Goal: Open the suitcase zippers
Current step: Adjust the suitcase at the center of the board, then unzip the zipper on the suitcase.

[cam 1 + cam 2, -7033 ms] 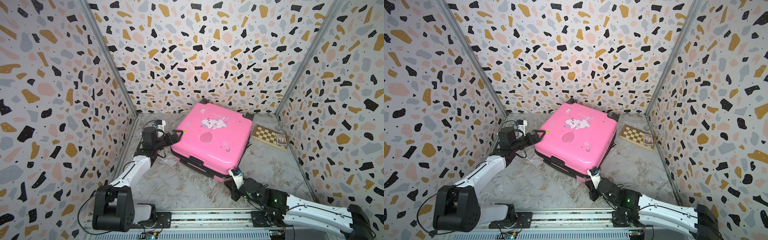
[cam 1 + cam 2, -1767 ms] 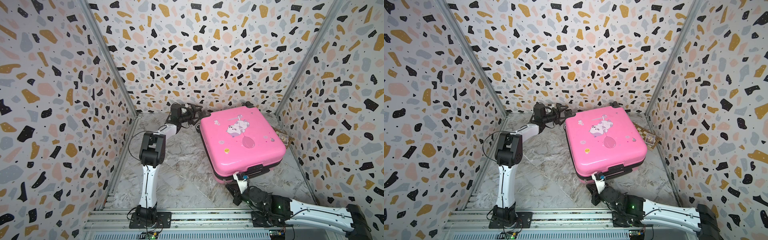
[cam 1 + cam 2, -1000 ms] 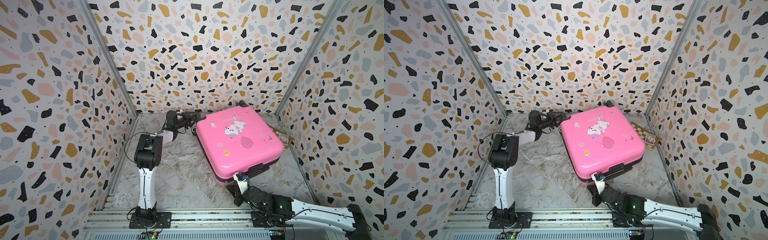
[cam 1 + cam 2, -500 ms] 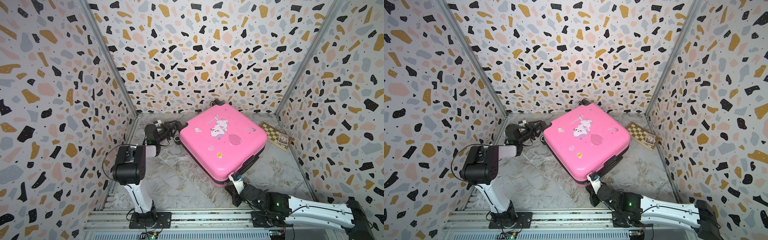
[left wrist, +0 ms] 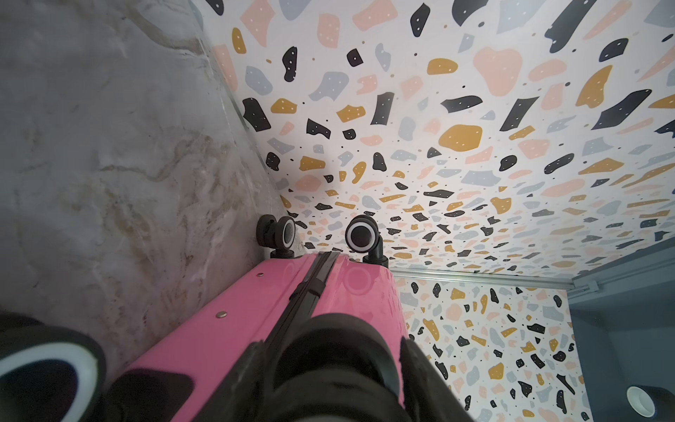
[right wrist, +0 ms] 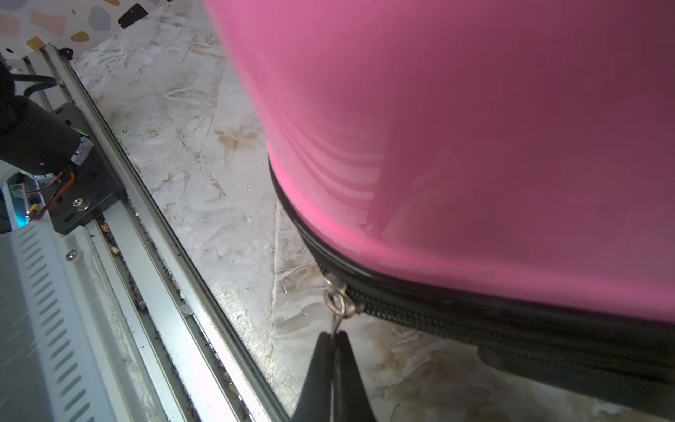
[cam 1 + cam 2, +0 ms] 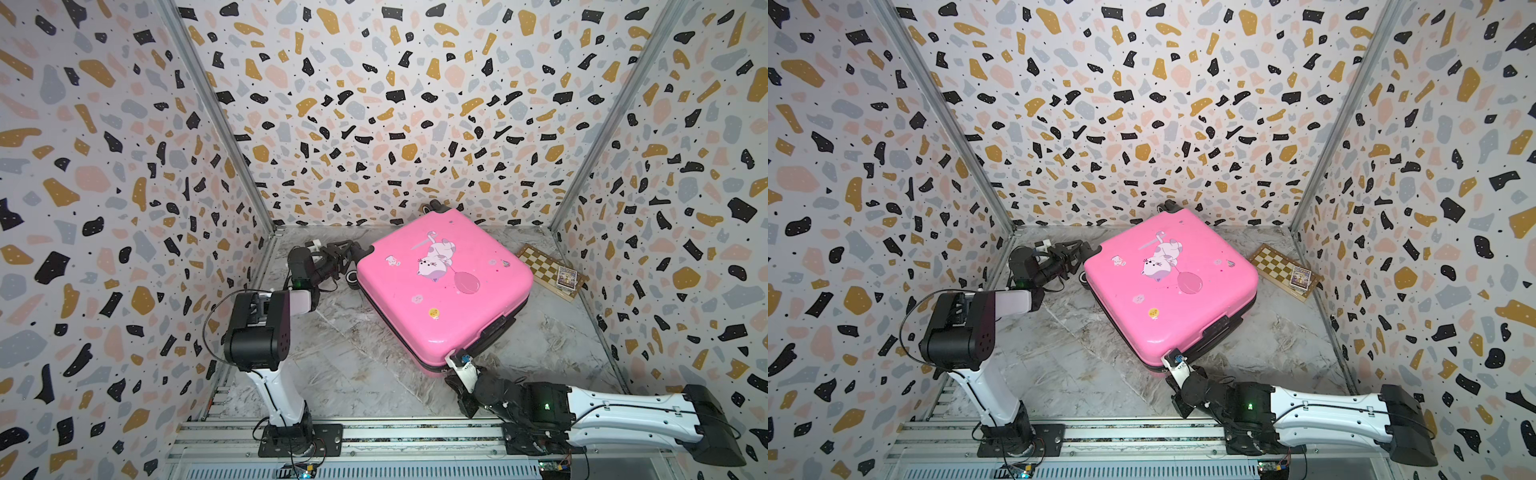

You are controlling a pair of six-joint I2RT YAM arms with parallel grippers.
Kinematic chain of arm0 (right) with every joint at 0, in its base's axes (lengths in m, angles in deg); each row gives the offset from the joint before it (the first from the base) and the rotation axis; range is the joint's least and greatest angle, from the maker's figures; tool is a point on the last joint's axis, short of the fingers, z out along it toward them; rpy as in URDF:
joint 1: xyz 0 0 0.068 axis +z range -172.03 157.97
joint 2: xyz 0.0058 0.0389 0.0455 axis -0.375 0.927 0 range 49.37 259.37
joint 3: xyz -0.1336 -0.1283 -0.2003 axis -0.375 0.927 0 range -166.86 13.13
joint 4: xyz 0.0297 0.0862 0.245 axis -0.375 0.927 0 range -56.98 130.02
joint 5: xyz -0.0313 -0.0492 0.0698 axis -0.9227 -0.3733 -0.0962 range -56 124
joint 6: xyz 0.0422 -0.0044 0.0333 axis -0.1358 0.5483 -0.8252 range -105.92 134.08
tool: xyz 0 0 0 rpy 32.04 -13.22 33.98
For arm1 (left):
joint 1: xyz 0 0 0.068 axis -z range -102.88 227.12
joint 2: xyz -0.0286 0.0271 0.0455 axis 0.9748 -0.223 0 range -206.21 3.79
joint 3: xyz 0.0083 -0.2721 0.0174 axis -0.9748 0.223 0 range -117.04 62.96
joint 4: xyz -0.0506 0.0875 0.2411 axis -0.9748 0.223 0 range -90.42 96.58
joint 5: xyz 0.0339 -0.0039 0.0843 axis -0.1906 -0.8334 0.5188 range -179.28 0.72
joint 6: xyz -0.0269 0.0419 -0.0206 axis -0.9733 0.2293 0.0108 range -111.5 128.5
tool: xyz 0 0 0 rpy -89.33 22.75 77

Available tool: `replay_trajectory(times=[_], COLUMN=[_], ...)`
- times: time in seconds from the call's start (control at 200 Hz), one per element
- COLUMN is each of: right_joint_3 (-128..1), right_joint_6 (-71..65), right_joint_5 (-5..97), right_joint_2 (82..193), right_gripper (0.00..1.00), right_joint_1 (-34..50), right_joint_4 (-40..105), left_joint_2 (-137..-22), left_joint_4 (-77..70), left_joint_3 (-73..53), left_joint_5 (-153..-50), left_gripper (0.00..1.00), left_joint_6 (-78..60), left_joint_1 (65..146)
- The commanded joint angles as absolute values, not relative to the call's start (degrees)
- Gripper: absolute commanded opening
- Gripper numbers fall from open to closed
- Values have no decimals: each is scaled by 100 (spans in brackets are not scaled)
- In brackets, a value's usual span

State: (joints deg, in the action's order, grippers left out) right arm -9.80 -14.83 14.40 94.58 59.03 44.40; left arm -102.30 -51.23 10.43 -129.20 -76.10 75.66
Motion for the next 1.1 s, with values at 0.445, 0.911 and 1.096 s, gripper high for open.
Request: replay_trajectory(times=[0.445, 0.911, 1.096], right_joint_3=[-1878, -1938, -1867], right_joint_6=[-1179, -211, -80], right_joint_5=[2158, 3683, 3965], right_joint_2=[10431, 10745, 10702], right_gripper=[0, 0, 0], right_joint_1=[5209, 2012, 1691], right_joint_4=[4844, 4514, 4448], left_joint_2=[-9599, -8557, -7905], left_joint_4=[-5614, -5378, -4844], left_joint_3=[1761, 2929, 3368], left_joint_5=[-13121, -12812, -12493], left_gripper=[42, 43, 44], left_joint_6=[-7172, -6883, -6554], left_joint_1=[7544, 7265, 7246])
